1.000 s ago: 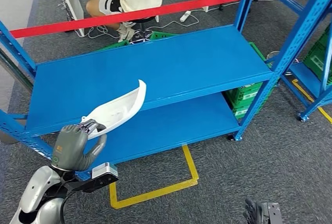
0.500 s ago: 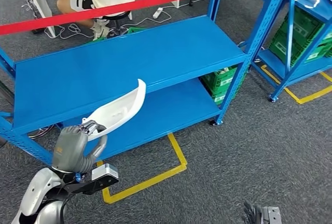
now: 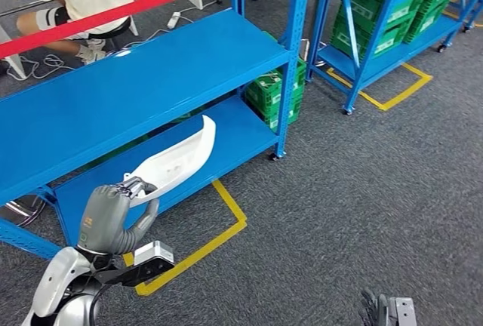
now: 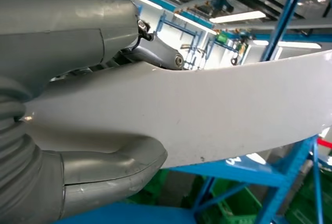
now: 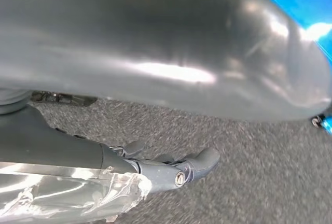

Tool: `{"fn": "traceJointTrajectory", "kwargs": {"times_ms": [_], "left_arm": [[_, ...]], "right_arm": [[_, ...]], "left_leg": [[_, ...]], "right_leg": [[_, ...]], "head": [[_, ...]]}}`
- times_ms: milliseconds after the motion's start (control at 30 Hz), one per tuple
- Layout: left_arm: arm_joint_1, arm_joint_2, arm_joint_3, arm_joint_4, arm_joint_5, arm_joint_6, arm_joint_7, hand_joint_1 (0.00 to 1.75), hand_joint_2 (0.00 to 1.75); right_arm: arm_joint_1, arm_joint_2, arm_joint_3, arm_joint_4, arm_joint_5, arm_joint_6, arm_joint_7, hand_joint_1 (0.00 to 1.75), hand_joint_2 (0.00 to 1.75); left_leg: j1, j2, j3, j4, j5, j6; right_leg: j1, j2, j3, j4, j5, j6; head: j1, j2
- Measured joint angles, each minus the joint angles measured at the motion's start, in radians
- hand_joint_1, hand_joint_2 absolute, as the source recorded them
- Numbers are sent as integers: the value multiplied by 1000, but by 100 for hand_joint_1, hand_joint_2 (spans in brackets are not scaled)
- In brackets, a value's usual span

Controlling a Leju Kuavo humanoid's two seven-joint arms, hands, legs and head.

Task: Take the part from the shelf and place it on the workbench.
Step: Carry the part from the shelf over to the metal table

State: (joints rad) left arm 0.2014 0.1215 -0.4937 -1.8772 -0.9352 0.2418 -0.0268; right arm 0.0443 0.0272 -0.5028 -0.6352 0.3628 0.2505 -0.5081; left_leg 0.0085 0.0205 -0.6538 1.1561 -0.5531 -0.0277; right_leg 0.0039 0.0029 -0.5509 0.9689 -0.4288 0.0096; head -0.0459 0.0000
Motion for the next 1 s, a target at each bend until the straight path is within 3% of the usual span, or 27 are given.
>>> {"fn": "traceJointTrajectory", "kwargs": {"times_ms": [33, 67, 100, 167, 233, 267, 300, 367, 433, 500, 567, 600, 633, 700, 733, 767, 867, 933, 1000], "left_arm": [[1, 0, -1, 0, 5, 1, -2, 175, 175], [1, 1, -1, 0, 14, 3, -4, 175, 175], [1, 0, -2, 0, 27, 5, -9, 175, 175], [1, 0, -2, 0, 64, 7, -26, 175, 175], [1, 0, -3, 0, 106, 8, -46, 175, 175], [1, 0, -4, 0, 125, 8, -55, 175, 175], [0, 0, -5, 0, 142, 9, -64, 175, 175], [-1, -1, -5, 0, 173, 9, -82, 175, 175], [-2, -2, -6, 0, 207, 7, -102, 175, 175], [-2, -2, -8, 0, 235, 5, -122, 175, 175], [-2, -1, -13, 0, 249, 4, -135, 175, 175], [-2, -1, -15, 0, 253, 4, -139, 175, 175], [-3, -1, -17, 0, 257, 4, -143, 175, 175], [-3, 0, -19, 0, 271, 7, -154, 175, 175], [-3, 0, -20, 0, 280, 9, -160, 175, 175], [-4, 0, -20, 0, 288, 12, -166, 175, 175], [-7, -1, -23, 0, 306, 20, -178, 175, 175], [-8, -2, -24, 0, 320, 24, -186, 175, 175], [-9, -2, -25, 0, 337, 29, -196, 175, 175]], "right_arm": [[-1, 1, -1, -1, 2, 1, 0, 0, 0], [-1, 2, -3, -1, 4, 3, 0, 0, 0], [0, 4, -5, -1, 6, 5, 0, 0, 0], [1, 5, -11, -1, 11, 8, 0, 0, 0], [-2, 7, -17, -1, 17, 11, -1, 0, 0], [-3, 8, -18, -1, 20, 12, -2, 0, 0], [-4, 8, -21, -1, 24, 13, -3, 0, 0], [0, 8, -28, -1, 28, 14, -6, 0, 0], [2, 9, -35, 0, 32, 15, -8, 0, 0], [-2, 11, -36, 1, 37, 16, -10, 0, 0], [-7, 11, -36, 4, 40, 16, -12, 0, 0], [-7, 11, -37, 6, 40, 16, -12, 0, 0], [-7, 11, -37, 7, 41, 15, -13, 0, 0], [-11, 12, -38, 9, 41, 15, -14, 0, 0], [-14, 12, -38, 9, 41, 15, -15, 0, 0], [-16, 13, -38, 10, 41, 15, -16, 0, 0], [-14, 14, -41, 14, 41, 14, -18, 0, 0], [-14, 14, -43, 16, 41, 14, -18, 0, 0], [-19, 14, -44, 17, 41, 13, -19, 0, 0]], "left_leg": [[-1, -10, -12, 58, -29, 1], [-3, -14, -12, 90, -34, 4], [-5, -17, 4, 89, -20, 8], [-7, -37, 81, -5, 34, 18], [-5, -84, 170, -138, 45, 28], [-5, -101, 194, -179, 38, 31], [-6, -103, 203, -199, 31, 34], [-4, -77, 196, -202, 40, 40], [0, -49, 187, -203, 54, 52], [-2, -20, 174, -202, 66, 57], [-3, 9, 161, -201, 76, 54], [-2, 23, 156, -201, 80, 51], [-2, 36, 152, -199, 83, 48], [-2, 61, 146, -194, 84, 39], [-4, 72, 145, -190, 84, 34], [-7, 81, 143, -187, 84, 27], [-5, 97, 140, -183, 84, 10], [-1, 57, 123, -143, 49, 1], [0, 4, 71, -26, -20, -1]], "right_leg": [[1, 14, -17, 1, 13, -1], [2, 27, -33, 2, 25, -1], [3, 39, -50, 4, 37, -1], [2, 65, -80, 8, 58, 2], [4, 89, -103, 12, 78, 10], [4, 100, -110, 13, 88, 15], [4, 112, -116, 12, 99, 21], [3, 121, -128, 10, 111, 32], [3, 77, -157, 63, 70, 43], [-2, 21, -206, 202, -17, 56], [-10, 4, -230, 310, -70, 66], [-13, 0, -213, 308, -71, 69], [-16, -6, -173, 264, -58, 72], [-16, -44, -65, 120, -26, 73], [-15, -58, -27, 65, -17, 68], [-13, -66, -10, 37, -14, 60], [-9, -39, -21, 34, -10, 30], [-11, -18, -27, 32, -2, 16], [-11, 5, -36, 31, 5, 6]], "head": [[-1, 0], [-2, 0], [-2, 0], [-2, 0], [-2, 0], [-2, 0], [-1, 0], [-2, 0], [6, 0], [16, 0], [17, 0], [17, 0], [17, 0], [18, 0], [16, 0], [14, 0], [7, 0], [5, 0], [2, 0]]}}
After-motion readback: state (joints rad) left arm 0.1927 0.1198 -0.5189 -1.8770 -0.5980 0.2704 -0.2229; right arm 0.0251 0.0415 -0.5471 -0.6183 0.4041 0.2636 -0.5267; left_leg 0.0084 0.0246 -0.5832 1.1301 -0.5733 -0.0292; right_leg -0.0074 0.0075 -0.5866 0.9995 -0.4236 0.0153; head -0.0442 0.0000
